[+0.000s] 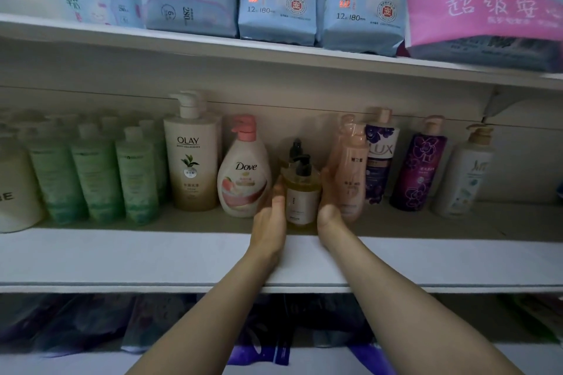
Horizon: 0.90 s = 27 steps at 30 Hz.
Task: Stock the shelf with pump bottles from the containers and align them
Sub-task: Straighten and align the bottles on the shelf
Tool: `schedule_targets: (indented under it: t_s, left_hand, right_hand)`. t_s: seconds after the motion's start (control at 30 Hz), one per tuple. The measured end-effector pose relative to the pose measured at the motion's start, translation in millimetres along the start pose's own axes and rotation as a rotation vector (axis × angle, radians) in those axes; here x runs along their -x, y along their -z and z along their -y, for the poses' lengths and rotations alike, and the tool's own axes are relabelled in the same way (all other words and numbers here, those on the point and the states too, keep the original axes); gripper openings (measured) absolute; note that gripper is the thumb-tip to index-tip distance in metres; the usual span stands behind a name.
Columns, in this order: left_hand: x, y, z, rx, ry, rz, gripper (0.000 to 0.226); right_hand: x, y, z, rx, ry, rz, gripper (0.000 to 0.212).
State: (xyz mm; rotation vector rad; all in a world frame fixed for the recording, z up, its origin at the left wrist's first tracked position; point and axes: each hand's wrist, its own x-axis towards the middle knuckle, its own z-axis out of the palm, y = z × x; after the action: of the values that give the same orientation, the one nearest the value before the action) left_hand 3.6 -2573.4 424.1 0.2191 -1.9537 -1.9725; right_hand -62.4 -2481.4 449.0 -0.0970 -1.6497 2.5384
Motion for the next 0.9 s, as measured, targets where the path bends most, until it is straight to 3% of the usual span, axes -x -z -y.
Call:
schedule_targets:
  t_s: [0.17, 0.3, 0.43, 0.57, 0.7, 0.9]
  left_hand:
    - [0, 2, 2, 0.048, -0.024, 0.037, 0.081]
    - [-1, 3, 3, -0.045, -0.034, -0.089, 0.067]
    - [1, 7, 1, -0.277, -0.121, -0.275, 0.062]
    - [4, 5, 1, -0.411, -0.162, -0.267, 0.065]
    - [3, 5, -1, -0.466, -0.150, -0.252, 0.054]
    - [6, 3, -2, -0.393, -0.123, -0.294, 0.059]
  right_hand:
    - [1, 1, 0, -0.023, -0.016, 0.039, 0.053]
    - [9, 12, -5, 0.017, 0.003, 0.126, 0.024]
    - [18, 30, -18, 0.069, -0.008, 0.147, 0.045]
    - [19, 33, -23, 0.103, 0.005, 0.180, 0.033]
    - [21, 27, -18, 0.124, 0.005, 0.205, 0.045]
    - [7, 21, -8, 0.003, -0.028, 0.180, 0.035]
